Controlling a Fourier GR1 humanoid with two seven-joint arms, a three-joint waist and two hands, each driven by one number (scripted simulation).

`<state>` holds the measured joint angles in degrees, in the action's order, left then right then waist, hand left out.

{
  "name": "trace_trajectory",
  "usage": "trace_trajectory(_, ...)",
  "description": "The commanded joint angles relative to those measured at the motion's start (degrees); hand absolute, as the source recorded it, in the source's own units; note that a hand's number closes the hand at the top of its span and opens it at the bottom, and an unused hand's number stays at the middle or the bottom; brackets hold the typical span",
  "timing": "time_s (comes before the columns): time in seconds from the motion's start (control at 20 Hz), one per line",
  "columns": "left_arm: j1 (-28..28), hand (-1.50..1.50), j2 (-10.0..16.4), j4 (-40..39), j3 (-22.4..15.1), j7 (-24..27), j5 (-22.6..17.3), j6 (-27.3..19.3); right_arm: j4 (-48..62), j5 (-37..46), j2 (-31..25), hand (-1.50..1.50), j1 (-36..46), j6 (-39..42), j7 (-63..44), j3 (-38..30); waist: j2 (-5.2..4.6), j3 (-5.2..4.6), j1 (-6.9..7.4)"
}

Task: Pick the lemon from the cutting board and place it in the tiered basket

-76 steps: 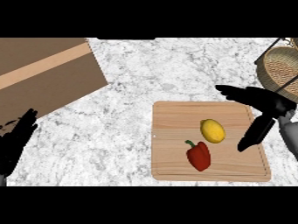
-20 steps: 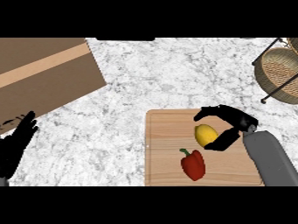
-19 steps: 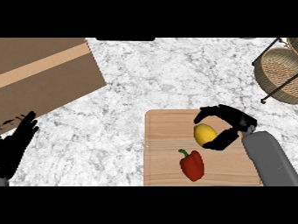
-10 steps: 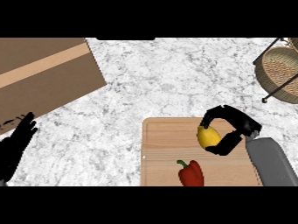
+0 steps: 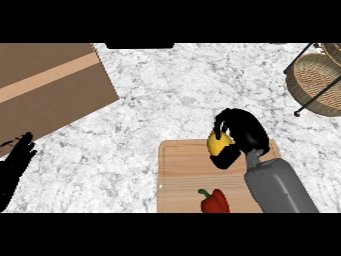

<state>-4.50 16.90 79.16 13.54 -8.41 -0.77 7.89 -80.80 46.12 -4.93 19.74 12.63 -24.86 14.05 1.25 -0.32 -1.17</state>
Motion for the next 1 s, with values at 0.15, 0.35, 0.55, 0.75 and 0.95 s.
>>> trace_trajectory(0.15,-0.37,0.00,1.24,-0.47,1.50,-0.24,-1.47,1.45,-20.40,16.66,4.80,1.50,-0.48,-3.25,-23.13,9.29,-0.04,0.13,-0.69)
trace_trajectory(0.35,2.54,0.00,-1.68,-0.04,-0.54,-0.89,0.38,-1.60,-29.60,24.83,4.09,1.50,1.10,-1.53,-29.26,10.97,-0.72,0.25,-0.03)
trace_trajectory(0.55,-0.75,0.00,-1.23,2.94,-0.49,-0.90,-0.34,0.32,-37.62,24.78,2.37,1.50,5.08,6.08,-31.58,5.75,-1.02,0.31,1.05)
trace_trajectory(0.75,0.80,0.00,-2.89,0.36,-2.21,0.62,2.51,-1.23,-40.91,21.91,4.74,1.50,8.58,8.92,-31.12,1.78,-1.17,0.30,1.15)
trace_trajectory(0.95,2.30,0.00,-0.74,0.38,0.03,-1.00,0.56,0.43,-37.96,16.84,1.19,1.50,15.39,10.10,-27.18,-10.52,-1.24,0.31,1.31)
